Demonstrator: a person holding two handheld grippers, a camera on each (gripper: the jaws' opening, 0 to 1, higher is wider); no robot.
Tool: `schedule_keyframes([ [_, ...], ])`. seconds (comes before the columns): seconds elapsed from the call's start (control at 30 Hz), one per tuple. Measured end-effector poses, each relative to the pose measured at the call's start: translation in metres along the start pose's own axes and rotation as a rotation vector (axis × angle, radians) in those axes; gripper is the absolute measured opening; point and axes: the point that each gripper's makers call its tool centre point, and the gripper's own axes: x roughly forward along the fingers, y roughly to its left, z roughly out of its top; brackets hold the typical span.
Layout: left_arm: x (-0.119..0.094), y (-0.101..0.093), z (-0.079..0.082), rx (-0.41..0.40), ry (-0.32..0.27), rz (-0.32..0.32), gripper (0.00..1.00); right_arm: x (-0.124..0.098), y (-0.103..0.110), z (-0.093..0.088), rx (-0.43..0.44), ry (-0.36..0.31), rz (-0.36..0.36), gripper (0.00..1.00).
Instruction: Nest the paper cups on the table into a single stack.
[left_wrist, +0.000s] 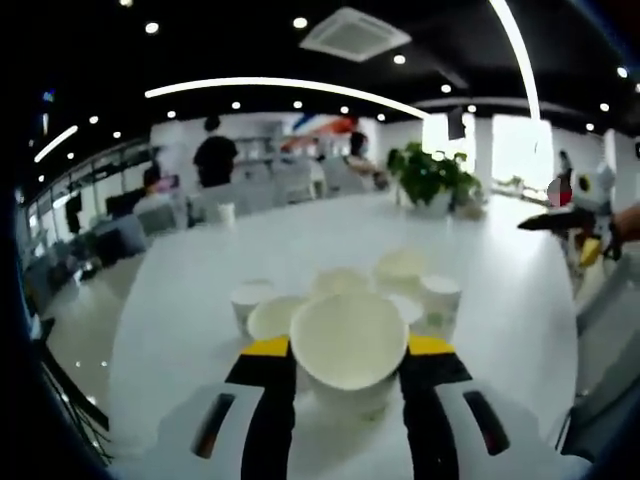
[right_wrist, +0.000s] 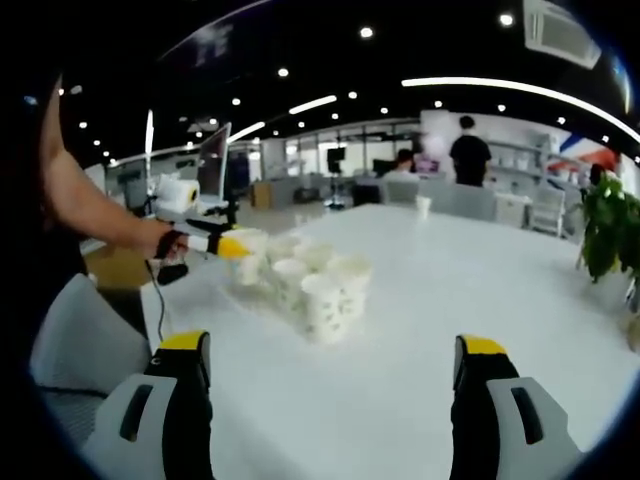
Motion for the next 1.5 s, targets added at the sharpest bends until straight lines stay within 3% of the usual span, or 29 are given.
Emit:
schedule_keyframes([
  [0.57, -0.002, -0.013, 0.016, 0.007, -0.048, -0.027, 0.37, -0.002, 0.003, -0.001, 0.002, -0.007, -0.003, 1.0],
  [1.5, -0.003, -0.053, 0.049, 0.027, -0.14, -0.102, 0.35, -0.004, 0.006, -0.001, 0.001, -0.015, -0.007, 1.0],
])
